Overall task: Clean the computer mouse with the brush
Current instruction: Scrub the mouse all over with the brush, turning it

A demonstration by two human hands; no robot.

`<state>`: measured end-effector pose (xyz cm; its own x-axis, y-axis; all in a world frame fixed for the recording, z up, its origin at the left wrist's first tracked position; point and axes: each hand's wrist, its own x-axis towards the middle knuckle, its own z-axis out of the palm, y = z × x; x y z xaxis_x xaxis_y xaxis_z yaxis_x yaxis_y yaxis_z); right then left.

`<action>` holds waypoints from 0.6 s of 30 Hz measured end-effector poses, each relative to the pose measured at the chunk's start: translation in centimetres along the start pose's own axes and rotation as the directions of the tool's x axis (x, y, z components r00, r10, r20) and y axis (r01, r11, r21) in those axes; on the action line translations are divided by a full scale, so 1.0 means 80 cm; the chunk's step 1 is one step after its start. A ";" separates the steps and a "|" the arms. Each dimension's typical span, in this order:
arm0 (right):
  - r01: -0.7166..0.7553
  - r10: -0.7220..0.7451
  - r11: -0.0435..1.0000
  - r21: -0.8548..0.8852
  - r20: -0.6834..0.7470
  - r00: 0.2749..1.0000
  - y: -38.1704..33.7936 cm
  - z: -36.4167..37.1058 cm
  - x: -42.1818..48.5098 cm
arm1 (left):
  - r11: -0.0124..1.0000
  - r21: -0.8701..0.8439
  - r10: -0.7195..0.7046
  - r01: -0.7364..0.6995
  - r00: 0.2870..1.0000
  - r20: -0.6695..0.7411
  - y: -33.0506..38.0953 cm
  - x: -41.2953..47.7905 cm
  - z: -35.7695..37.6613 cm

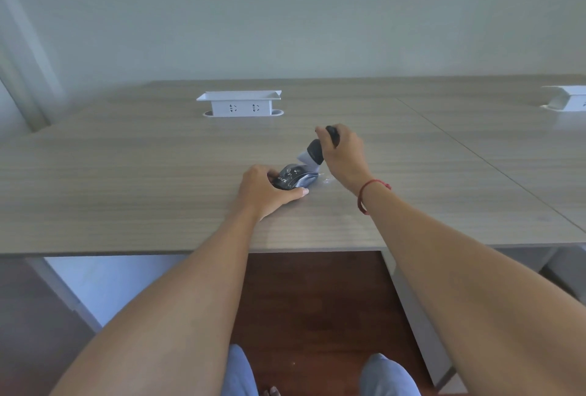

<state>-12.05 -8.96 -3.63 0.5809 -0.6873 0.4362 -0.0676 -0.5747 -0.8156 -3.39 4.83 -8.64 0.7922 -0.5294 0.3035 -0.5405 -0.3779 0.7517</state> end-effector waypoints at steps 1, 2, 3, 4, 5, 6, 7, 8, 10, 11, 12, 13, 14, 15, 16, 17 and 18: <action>-0.013 0.013 1.000 0.021 -0.012 1.000 -0.001 0.001 0.002 | 1.000 -0.004 0.003 -0.003 1.000 -0.007 0.000 0.000 0.001; -0.030 0.031 0.999 0.043 -0.016 0.999 -0.001 0.002 0.002 | 1.000 -0.002 0.004 -0.004 1.000 -0.014 0.000 0.000 0.000; -0.052 0.052 0.997 0.061 -0.008 0.999 0.000 0.004 0.003 | 1.000 0.004 0.003 -0.002 1.000 -0.017 -0.001 0.000 0.000; -0.076 0.075 0.995 0.070 0.008 0.997 0.003 0.006 0.002 | 1.000 0.014 0.004 -0.003 1.000 -0.016 -0.001 0.000 0.000; -0.099 0.098 0.993 0.070 0.021 0.995 0.007 0.008 0.001 | 1.000 0.021 0.007 -0.007 1.000 -0.010 -0.002 0.001 0.000; -0.121 0.120 0.991 0.058 0.023 0.993 0.012 0.008 0.000 | 1.000 0.027 0.014 -0.014 1.000 -0.005 -0.003 0.001 0.000; -0.139 0.138 0.990 0.040 0.011 0.990 0.015 0.006 0.000 | 0.999 0.030 0.021 -0.021 1.000 -0.005 -0.004 0.002 0.000; -0.154 0.154 0.988 0.025 -0.007 0.988 0.017 0.004 0.000 | 0.999 0.033 0.028 -0.028 1.000 -0.005 -0.003 0.002 0.000; -0.160 0.161 0.986 0.033 -0.022 0.987 0.016 -0.002 -0.001 | 0.999 0.034 0.027 -0.027 1.000 0.008 -0.002 0.001 -0.003; -0.154 0.155 0.987 0.045 -0.015 0.988 0.014 -0.003 0.000 | 0.999 0.030 0.025 -0.026 0.999 0.020 -0.001 0.000 -0.004; -0.148 0.149 0.988 0.050 -0.002 0.989 0.009 -0.004 0.000 | 0.999 0.026 0.026 -0.027 0.999 0.031 0.000 -0.001 -0.006; -0.141 0.141 0.988 0.054 0.009 0.990 0.003 -0.004 0.000 | 0.999 0.020 0.027 -0.027 0.999 0.039 0.001 -0.002 -0.008; -0.136 0.135 0.989 0.063 0.026 0.991 0.000 -0.002 0.000 | 0.999 0.019 0.028 -0.029 0.999 0.044 0.001 -0.004 -0.009; -0.133 0.130 0.988 0.072 0.048 0.990 -0.003 0.000 0.000 | 0.999 0.017 0.028 -0.029 0.999 0.044 0.002 -0.006 -0.011; -0.129 0.123 0.989 0.076 0.073 0.990 -0.005 0.002 -0.002 | 0.999 0.021 0.029 -0.030 0.999 0.041 0.002 -0.007 -0.011; -0.125 0.118 0.989 0.073 0.095 0.988 -0.004 0.004 -0.004 | 0.999 0.025 0.026 -0.027 0.999 0.038 0.001 -0.006 -0.011; -0.126 0.118 0.990 0.062 0.111 0.987 -0.002 0.005 -0.007 | 0.999 0.026 0.020 -0.021 0.999 0.037 0.000 -0.007 -0.011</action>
<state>-12.03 -8.29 -3.89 0.6553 -0.6968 0.2915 -0.0895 -0.4548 -0.8861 -3.58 5.77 -8.30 0.7702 -0.5648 0.2963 -0.5642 -0.3867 0.7294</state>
